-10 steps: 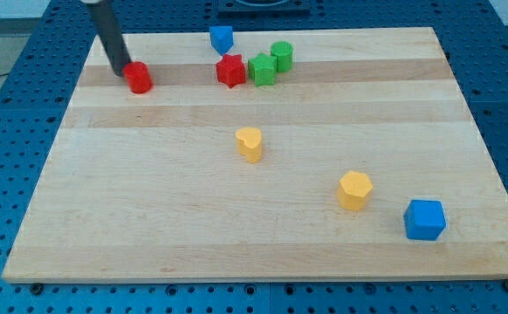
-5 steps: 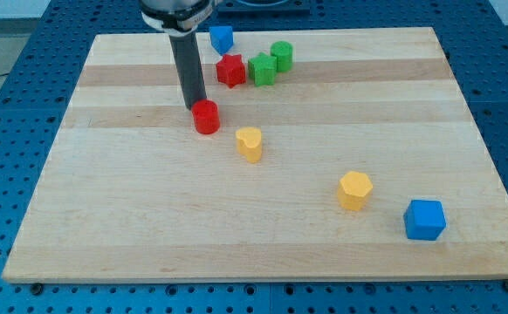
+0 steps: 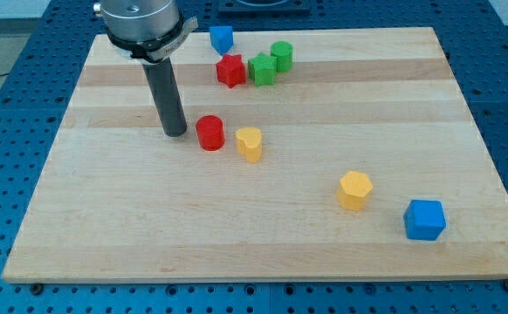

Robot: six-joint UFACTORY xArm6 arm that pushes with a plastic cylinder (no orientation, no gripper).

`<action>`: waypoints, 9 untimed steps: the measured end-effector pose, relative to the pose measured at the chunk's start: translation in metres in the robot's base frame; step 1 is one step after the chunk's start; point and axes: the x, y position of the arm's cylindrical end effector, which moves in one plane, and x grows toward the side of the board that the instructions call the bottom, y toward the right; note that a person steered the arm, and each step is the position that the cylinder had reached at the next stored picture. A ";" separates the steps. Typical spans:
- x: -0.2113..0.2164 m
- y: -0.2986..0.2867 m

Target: Place the red circle top left to the yellow heart

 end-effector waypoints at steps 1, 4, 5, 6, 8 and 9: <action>0.000 0.000; 0.049 0.041; 0.041 0.026; 0.033 0.017; 0.025 0.042; 0.010 0.040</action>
